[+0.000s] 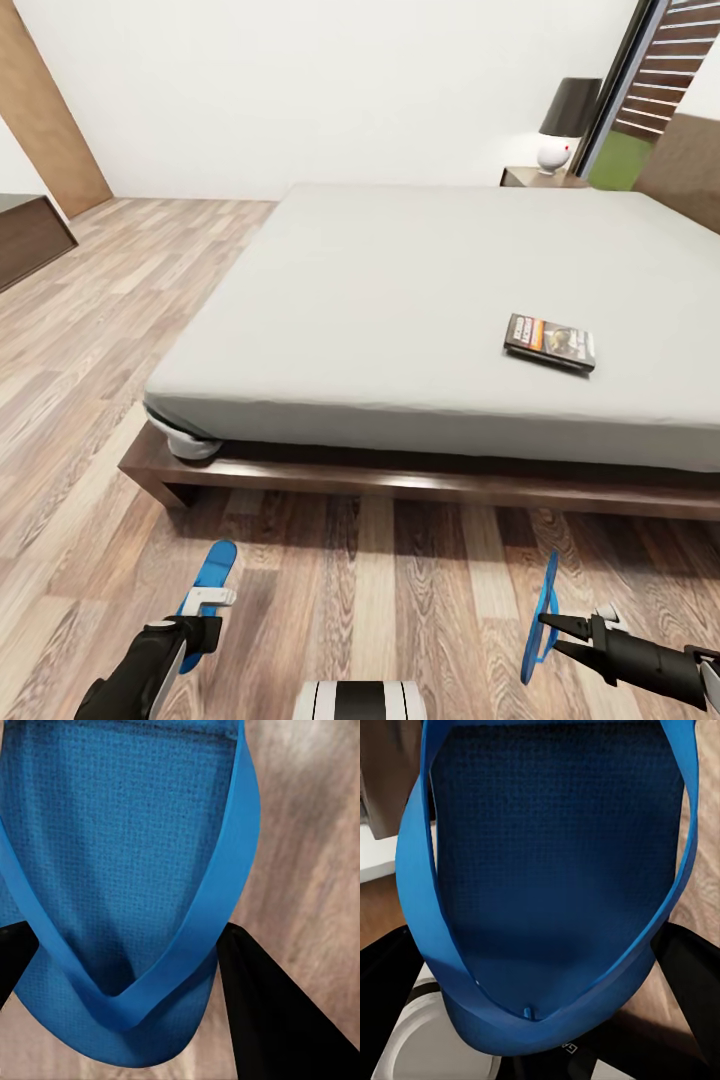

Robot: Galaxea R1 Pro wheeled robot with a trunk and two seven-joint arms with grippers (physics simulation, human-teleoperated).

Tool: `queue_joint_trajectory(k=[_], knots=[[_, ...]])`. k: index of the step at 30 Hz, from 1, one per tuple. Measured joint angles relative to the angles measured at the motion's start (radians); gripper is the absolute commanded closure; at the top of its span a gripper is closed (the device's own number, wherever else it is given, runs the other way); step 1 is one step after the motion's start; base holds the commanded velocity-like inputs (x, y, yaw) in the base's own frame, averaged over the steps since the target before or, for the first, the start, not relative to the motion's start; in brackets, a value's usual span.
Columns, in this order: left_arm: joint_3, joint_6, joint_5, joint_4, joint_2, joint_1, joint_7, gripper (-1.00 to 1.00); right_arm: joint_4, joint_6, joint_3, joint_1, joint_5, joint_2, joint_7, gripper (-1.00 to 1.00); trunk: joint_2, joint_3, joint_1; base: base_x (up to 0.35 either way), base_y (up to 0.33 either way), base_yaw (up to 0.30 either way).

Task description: In the bedroom, move the book from the bed onto either nightstand, and place the two sandals side by side next to the bed.

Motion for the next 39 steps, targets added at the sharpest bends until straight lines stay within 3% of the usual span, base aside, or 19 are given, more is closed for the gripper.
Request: queue_joint_trajectory(k=[39], knots=[[-0.002, -0.001, 0.000, 0.000, -0.001, 0.000, 0.001, 1.00, 0.000, 0.000, 0.000, 0.000, 0.000, 0.001, 0.000, 1.00, 0.000, 0.000, 0.000, 0.062, 0.029, 0.000]])
